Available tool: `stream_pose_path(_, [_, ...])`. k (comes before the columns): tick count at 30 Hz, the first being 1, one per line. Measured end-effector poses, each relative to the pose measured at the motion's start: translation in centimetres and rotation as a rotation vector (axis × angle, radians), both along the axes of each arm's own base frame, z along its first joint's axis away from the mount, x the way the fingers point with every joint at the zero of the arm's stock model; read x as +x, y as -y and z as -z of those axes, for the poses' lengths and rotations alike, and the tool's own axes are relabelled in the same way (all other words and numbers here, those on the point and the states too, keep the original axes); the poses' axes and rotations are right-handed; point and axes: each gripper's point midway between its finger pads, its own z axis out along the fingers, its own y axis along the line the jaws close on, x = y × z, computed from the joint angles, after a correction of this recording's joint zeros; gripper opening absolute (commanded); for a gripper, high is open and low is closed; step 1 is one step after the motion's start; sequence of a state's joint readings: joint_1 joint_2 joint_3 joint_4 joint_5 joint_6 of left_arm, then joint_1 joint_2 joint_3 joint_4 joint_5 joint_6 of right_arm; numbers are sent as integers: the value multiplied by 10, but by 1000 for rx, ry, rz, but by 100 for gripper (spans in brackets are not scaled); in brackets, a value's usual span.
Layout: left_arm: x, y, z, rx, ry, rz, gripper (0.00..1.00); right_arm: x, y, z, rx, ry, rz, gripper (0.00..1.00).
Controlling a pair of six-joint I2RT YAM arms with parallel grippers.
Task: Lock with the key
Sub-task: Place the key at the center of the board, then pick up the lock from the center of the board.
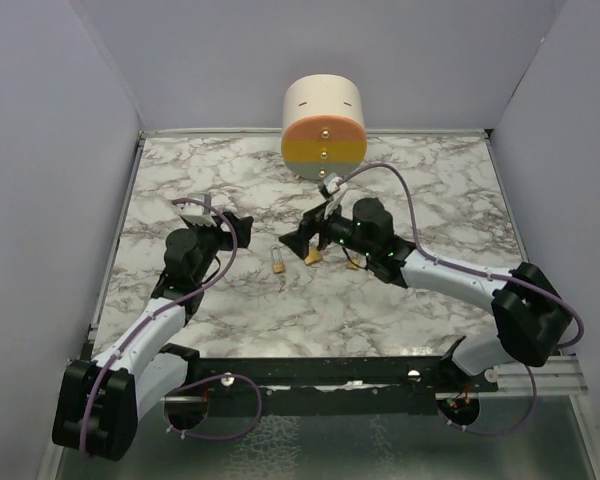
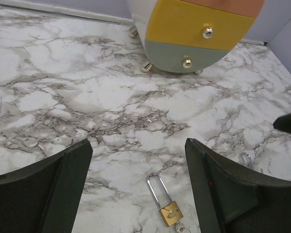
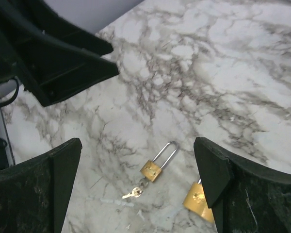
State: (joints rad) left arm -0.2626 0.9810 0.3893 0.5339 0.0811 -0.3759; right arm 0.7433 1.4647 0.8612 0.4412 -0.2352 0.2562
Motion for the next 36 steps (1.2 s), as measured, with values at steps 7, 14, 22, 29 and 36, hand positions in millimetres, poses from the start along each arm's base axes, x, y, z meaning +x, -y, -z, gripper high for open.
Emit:
stream_pose_path(7, [-7,-17,6,-28,-20,-48,81,-31,-42,50,-166,-67,-50,100])
stream_pose_path(14, [-11,-20,17,-35,-51,-58,81,-26,-37,111,-295,-172,8,100])
stream_pose_path(22, [-13,-22,26,-36,-74,-64,80,-38,-62,151,-424,-180,12,100])
stream_pose_path(29, [-14,-22,30,-34,-80,-66,80,-40,-72,164,-471,-174,44,100])
stream_pose_path(36, [-15,-24,37,-31,-99,-71,80,-25,-68,174,-501,-198,139,100])
